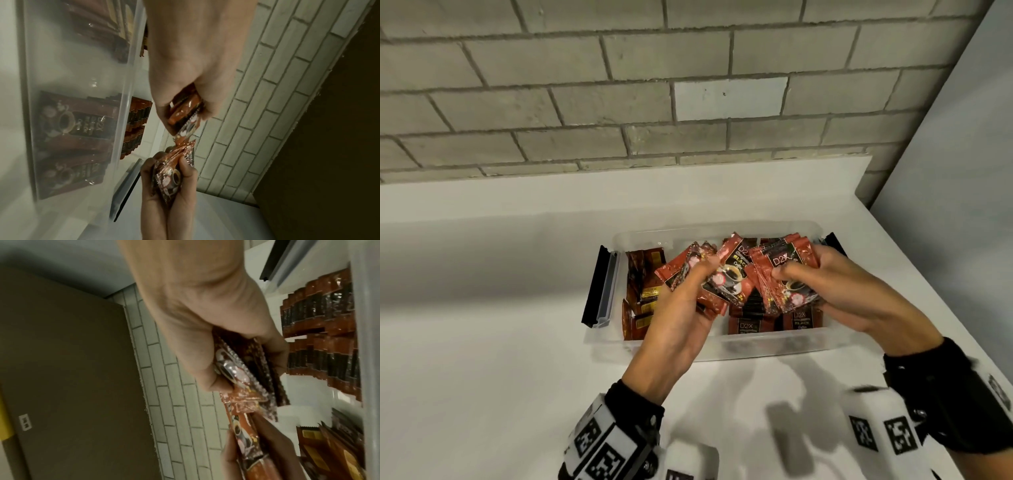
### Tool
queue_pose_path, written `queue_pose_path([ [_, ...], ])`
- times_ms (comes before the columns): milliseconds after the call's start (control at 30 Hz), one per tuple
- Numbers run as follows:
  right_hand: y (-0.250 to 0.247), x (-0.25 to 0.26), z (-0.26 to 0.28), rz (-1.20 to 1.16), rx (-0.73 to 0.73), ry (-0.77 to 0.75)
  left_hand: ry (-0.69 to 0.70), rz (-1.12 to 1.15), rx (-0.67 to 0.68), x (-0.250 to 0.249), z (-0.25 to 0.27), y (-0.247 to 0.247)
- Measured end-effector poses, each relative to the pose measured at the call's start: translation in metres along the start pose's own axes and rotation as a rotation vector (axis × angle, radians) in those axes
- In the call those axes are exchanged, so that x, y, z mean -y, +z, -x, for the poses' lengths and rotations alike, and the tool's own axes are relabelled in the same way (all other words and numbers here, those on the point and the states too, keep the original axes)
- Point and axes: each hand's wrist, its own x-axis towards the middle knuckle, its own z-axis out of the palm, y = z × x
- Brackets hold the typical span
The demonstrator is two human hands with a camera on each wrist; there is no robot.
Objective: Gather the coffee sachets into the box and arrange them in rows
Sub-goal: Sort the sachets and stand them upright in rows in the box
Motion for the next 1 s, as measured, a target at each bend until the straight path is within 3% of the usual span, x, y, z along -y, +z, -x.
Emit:
queue_pose_path([
  [300, 0.016, -0.013, -0.004, -0.400, 0.038, 0.147, 0.082, -0.029, 0.031, 0.010, 0.004, 0.005],
  [467, 0.013, -0.014, -0.007, -0.547, -0.088, 0.101, 0.062, 0.122, -0.006, 0.009, 0.003, 0.005],
  [567, 0.008, -0.014, 0.000, -0.677, -0.074, 0.107, 0.102, 0.222, -0.038, 0.005, 0.002, 0.004],
  [733, 0.023, -0.028, 0.014, -0.630, 0.042, 0.132, 0.160, 0.202, -0.009, 0.008, -0.001, 0.006],
  [867, 0.026, -0.033, 0.008, -0.478, -0.065, 0.119, 0.100, 0.142, 0.012, 0.013, -0.001, 0.006],
  [1000, 0.015, -0.023, 0.003, -0.250, -0.135, 0.062, 0.139, 0.082, 0.046, 0.008, 0.001, 0.004],
])
